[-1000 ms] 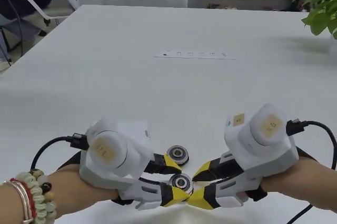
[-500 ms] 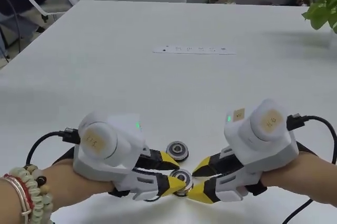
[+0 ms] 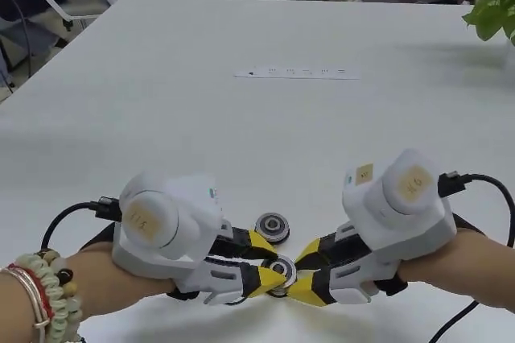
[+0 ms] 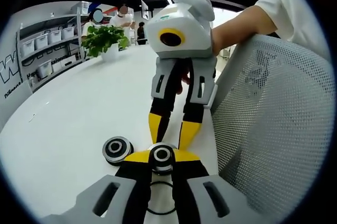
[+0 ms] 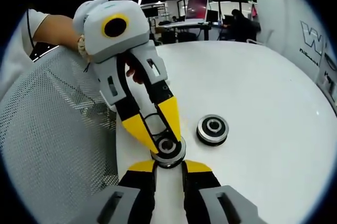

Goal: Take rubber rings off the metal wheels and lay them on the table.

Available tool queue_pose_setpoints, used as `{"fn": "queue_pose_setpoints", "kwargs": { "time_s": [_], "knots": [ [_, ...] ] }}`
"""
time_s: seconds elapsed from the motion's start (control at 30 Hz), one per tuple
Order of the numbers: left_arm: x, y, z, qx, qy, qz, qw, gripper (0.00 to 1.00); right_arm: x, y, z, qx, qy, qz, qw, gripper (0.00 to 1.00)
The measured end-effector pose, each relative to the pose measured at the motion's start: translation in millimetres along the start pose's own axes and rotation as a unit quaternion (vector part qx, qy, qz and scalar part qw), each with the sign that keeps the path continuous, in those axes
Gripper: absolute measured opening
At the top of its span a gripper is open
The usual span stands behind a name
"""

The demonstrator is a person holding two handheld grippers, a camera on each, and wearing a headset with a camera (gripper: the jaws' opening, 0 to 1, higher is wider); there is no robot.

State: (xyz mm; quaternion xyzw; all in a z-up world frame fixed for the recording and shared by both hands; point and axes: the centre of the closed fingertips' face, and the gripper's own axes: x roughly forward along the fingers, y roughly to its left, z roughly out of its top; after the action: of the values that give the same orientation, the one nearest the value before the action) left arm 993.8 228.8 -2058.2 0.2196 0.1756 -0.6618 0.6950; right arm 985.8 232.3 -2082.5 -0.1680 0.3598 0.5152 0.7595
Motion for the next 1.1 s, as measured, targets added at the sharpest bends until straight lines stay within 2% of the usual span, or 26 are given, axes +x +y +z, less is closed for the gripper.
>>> {"fn": "queue_pose_setpoints", "kwargs": {
  "time_s": [0.1, 0.27, 0.47, 0.67, 0.8, 0.93, 0.97, 1.03, 1.07, 1.1],
  "knots": [
    [-0.7, 0.0, 0.0, -0.007, 0.001, -0.002, 1.0, 0.08, -0.5, -1.1, 0.1, 0.0, 0.002, -0.003, 1.0, 0.15],
    [-1.3, -0.7, -0.7, -0.008, 0.001, -0.003, 1.0, 0.08, -1.1, -0.8, -0.7, -0.022, 0.008, -0.005, 0.9997, 0.13],
    [-1.9, -0.6, -1.6, -0.011, -0.003, -0.002, 0.9999, 0.08, -3.2, -3.4, -2.9, -0.028, 0.011, -0.01, 0.9995, 0.03],
    [-1.9, -1.2, -1.8, -0.012, -0.003, -0.002, 0.9999, 0.08, -3.0, -5.2, -1.3, -0.032, 0.011, -0.015, 0.9993, 0.0],
    [-1.7, -0.6, -1.9, -0.012, -0.004, -0.001, 0.9999, 0.08, -3.3, -8.3, -2.0, 0.014, 0.009, -0.016, 0.9997, 0.0],
    [-1.6, 0.3, -2.2, -0.011, -0.002, 0.001, 0.9999, 0.08, -4.1, -10.5, -2.5, 0.079, 0.0, -0.01, 0.9968, 0.0],
    [-1.7, 0.3, -2.2, -0.011, -0.003, 0.001, 0.9999, 0.08, -4.4, -10.6, -3.1, 0.097, -0.001, -0.009, 0.9952, 0.0],
    [-1.7, 0.3, -2.3, -0.011, -0.003, 0.001, 0.9999, 0.08, -4.7, -11.9, -3.2, 0.147, -0.009, -0.003, 0.989, 0.0],
    [-1.5, 0.4, -2.4, -0.011, -0.003, 0.001, 0.9999, 0.08, -4.7, -12.8, -3.1, 0.168, -0.012, -0.001, 0.9858, 0.0],
    [-1.6, 0.3, -2.5, -0.01, -0.003, 0.001, 0.9999, 0.08, -5.9, -13.6, -3.2, 0.195, -0.017, 0.003, 0.9806, 0.0]
  ]
}}
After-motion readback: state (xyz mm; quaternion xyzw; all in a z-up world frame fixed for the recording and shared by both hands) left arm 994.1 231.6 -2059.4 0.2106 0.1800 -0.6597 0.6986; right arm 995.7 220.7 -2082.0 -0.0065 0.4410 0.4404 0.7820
